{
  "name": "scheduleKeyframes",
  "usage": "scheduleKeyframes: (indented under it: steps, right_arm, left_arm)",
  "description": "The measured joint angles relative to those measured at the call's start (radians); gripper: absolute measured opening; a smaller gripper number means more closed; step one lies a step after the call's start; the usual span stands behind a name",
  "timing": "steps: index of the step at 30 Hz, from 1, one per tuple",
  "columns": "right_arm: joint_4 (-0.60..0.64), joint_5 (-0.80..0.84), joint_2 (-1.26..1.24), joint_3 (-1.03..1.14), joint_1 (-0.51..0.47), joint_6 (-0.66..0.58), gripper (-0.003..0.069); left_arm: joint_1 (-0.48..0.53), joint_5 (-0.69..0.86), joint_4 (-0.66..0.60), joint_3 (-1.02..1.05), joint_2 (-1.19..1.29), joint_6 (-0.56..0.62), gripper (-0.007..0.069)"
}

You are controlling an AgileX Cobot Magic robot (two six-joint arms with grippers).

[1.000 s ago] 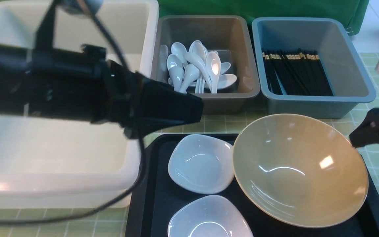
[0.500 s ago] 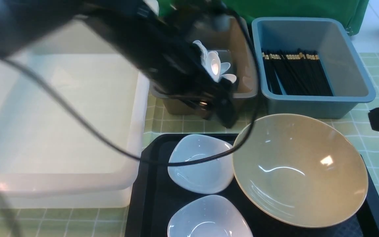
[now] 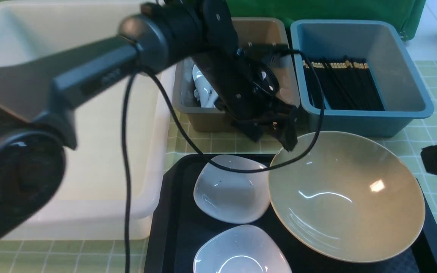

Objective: On green table put chopsticks spoon bowls plates into blue grey white boxes.
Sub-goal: 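Grasp the large bowl on the tray by its rim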

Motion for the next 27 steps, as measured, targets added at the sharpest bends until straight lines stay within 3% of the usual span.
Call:
scheduleKeyframes:
  steps: [7,10,12,15,16,17,23,27]
  right_arm:
    - [-0.022,-0.001,-0.001,0.000,0.006,-0.001,0.0561]
    - [-0.024,-0.001,-0.002,0.000,0.006,-0.001,0.0559]
    - [-0.024,-0.001,-0.001,0.000,0.006,-0.001,0.0559]
    - [-0.024,-0.001,-0.001,0.000,0.006,-0.001,0.0559]
    - [-0.024,-0.001,-0.001,0.000,0.006,-0.001,0.0559]
    - [-0.024,-0.001,-0.001,0.000,0.006,-0.001,0.0559]
    - [-0.024,-0.002,-0.001,0.000,0.006,-0.001,0.0559]
    - [-0.025,-0.002,-0.001,0.000,0.006,-0.001,0.0559]
  left_arm:
    - [0.000,0.000,-0.080,-0.001,0.072,0.043,0.0570]
    - [0.000,0.008,-0.083,-0.001,0.086,0.083,0.0505]
    - [0.000,0.016,-0.084,-0.001,0.087,0.103,0.0440]
    - [0.000,0.037,-0.097,-0.002,0.087,0.121,0.0162]
    - [0.000,0.038,-0.100,-0.002,0.087,0.121,0.0146]
    - [-0.001,0.057,-0.101,-0.005,0.078,0.126,0.0051]
    - [0.002,0.116,-0.055,-0.039,-0.036,0.159,0.0017]
    - [0.066,0.135,-0.067,-0.066,-0.192,0.152,0.0017]
